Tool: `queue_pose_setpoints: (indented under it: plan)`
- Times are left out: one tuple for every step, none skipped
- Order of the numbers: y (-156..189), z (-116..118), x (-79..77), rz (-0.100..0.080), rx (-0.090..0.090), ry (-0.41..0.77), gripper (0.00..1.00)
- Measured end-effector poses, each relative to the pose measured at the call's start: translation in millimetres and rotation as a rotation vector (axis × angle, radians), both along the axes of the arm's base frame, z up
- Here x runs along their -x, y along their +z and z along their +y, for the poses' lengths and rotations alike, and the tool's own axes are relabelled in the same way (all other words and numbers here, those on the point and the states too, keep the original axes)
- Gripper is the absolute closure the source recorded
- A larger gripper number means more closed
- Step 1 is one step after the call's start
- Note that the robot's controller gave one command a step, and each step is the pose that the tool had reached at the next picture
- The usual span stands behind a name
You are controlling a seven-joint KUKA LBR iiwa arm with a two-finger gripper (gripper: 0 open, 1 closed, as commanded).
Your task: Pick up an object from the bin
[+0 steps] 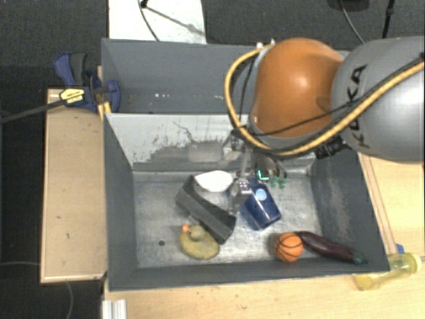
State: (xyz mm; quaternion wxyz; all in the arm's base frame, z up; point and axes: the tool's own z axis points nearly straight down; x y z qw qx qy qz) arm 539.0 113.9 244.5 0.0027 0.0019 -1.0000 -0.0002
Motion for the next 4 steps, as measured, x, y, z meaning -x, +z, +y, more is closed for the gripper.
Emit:
queue_pose_setpoints:
  plan:
    - [4,-1,-1.6,-0.008,-0.001,-0.004,0.0]
    - [-59,7,-7.1,-0.013,-0.002,-0.041,0.0]
    - [-89,8,-11.0,-0.003,0.001,-0.223,0.0]
    - [-94,10,-36.5,-0.009,-0.001,-0.229,0.0]
